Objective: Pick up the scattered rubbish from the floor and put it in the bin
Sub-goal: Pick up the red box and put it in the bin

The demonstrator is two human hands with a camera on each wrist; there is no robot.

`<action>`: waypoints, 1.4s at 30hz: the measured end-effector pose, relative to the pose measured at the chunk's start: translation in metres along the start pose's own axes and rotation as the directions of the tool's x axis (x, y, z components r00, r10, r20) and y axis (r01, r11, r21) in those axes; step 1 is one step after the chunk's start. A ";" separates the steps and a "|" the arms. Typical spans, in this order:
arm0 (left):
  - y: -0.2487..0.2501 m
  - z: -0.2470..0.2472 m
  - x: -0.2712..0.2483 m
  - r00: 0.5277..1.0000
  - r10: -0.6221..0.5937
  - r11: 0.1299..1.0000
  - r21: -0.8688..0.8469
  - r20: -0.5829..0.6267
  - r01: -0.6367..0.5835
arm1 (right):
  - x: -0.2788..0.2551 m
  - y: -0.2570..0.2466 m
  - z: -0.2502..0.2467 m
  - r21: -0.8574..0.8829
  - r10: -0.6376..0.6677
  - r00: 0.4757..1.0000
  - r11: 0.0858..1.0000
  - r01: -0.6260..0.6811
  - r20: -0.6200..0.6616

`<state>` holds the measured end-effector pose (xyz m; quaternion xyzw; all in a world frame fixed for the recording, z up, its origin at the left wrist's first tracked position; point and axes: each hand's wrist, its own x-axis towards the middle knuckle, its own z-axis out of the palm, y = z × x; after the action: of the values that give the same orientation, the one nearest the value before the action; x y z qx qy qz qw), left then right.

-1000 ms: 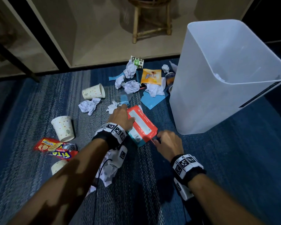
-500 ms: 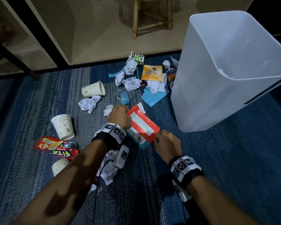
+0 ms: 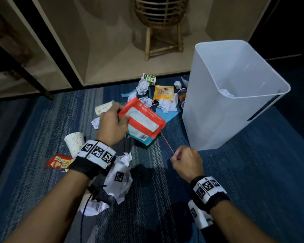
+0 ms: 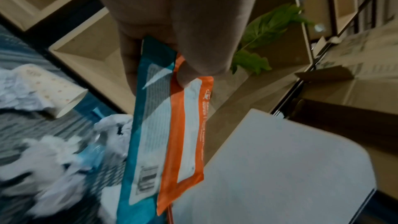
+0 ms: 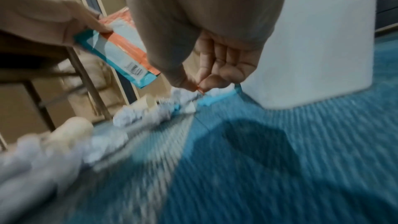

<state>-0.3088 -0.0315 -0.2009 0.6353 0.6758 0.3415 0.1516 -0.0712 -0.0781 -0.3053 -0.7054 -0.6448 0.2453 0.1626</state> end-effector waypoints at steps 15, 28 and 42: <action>0.147 -0.053 0.054 0.897 0.154 0.909 -0.296 -0.415 -0.293 | -0.031 -0.060 -0.156 0.252 -0.158 0.815 0.903 0.347 -0.557; 0.210 -0.004 0.075 0.948 0.077 0.785 -0.567 -0.310 -0.249 | 0.013 -0.046 -0.237 0.157 -0.055 0.666 0.954 0.255 -0.744; 0.236 0.046 0.069 0.959 0.159 0.869 -0.428 -0.233 -0.248 | 0.019 -0.009 -0.235 0.025 -0.112 0.640 0.979 0.202 -0.760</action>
<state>-0.1115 0.0379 -0.0638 0.6145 0.5180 0.5629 0.1930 0.0529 -0.0381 -0.1088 -0.6747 -0.5635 -0.0505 0.4741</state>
